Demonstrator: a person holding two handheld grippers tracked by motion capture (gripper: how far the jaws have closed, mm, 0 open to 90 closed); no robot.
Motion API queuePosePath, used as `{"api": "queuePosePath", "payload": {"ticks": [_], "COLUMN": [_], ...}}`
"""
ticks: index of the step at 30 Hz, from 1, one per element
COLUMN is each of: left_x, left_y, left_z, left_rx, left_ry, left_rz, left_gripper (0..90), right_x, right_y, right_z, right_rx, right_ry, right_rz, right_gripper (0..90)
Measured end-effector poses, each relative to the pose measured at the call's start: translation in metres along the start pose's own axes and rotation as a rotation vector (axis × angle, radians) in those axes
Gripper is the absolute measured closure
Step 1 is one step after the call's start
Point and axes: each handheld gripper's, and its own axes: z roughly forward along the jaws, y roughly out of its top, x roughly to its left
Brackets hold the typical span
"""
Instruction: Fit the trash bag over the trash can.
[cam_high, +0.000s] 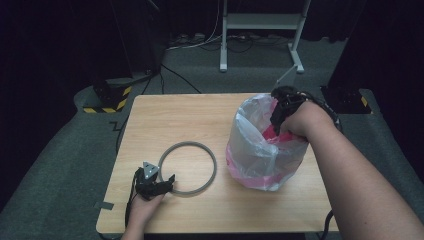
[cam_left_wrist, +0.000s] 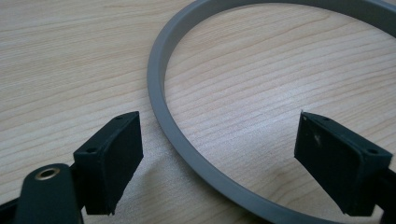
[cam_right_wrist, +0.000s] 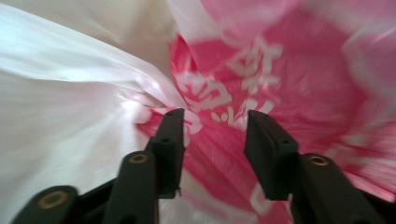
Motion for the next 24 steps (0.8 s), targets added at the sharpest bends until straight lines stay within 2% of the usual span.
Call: {"api": "queuePosePath", "payload": {"ticks": [3,4,6,9,11,13,15,16,19,24], "left_x": [0.001,0.0,0.0,0.0,0.0,0.0,-0.001,-0.001,0.0,0.0], "left_y": [0.0,0.0,0.0,0.0,0.0,0.0,0.0,0.0,0.0,0.0], "left_z": [0.0,0.0,0.0,0.0,0.0,0.0,0.001,0.001,0.001,0.001], "left_rx": [0.003,0.001,0.004,0.009,0.009,0.011,0.013,0.013,0.013,0.009], "left_ry": [-0.001,-0.001,0.0,0.002,0.003,0.003,0.003,0.002,0.0,0.001], "left_rz": [0.0,-0.001,0.001,0.008,0.01,0.01,0.013,0.013,0.012,0.01], "left_gripper": [15.4,15.4,15.4,15.4,15.3,15.4,15.4,15.4,15.4,15.4], "right_x": [0.002,0.004,0.006,0.007,0.009,0.013,0.014,0.014,0.012,0.008], "right_y": [-0.003,-0.003,-0.002,0.004,0.008,0.014,0.021,0.026,0.038,0.053], "right_z": [0.029,0.033,0.03,0.007,-0.01,-0.025,-0.035,-0.037,-0.024,0.025], "right_rx": [0.054,0.056,0.041,-0.033,-0.105,-0.183,-0.247,-0.281,-0.286,-0.22], "right_ry": [0.009,0.015,0.016,0.003,-0.032,-0.067,-0.076,-0.069,-0.034,-0.017], "right_rz": [-0.016,-0.024,-0.035,-0.054,-0.071,-0.079,-0.07,-0.053,-0.012,0.015], "right_gripper": [53.5,53.2,53.4,61.9,74.8,83.1,84.9,82.5,73.1,68.9]}}
